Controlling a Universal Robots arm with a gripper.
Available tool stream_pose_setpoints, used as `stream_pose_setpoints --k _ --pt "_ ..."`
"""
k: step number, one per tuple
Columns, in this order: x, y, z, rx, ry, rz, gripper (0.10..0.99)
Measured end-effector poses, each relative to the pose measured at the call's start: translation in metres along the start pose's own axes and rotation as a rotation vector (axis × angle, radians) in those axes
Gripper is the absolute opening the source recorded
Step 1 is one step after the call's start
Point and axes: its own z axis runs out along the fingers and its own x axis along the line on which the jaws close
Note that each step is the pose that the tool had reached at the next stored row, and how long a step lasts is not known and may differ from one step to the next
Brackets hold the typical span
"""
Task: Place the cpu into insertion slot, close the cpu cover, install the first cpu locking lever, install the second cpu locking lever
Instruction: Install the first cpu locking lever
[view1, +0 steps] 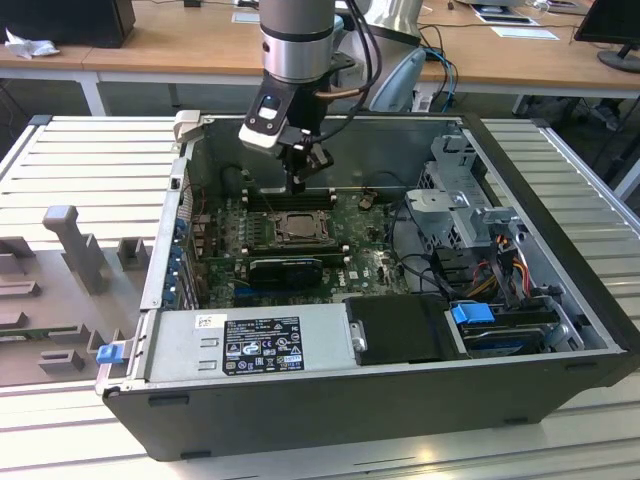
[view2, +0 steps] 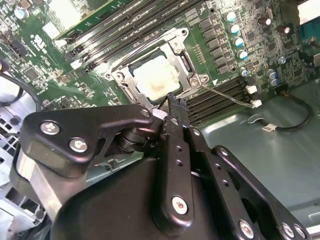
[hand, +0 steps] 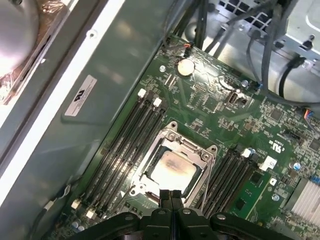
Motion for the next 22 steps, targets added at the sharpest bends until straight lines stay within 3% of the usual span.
stream_pose_setpoints --k 22 --pt "0.0000 0.0000 0.0000 0.004 0.0074 -0.176 0.106"
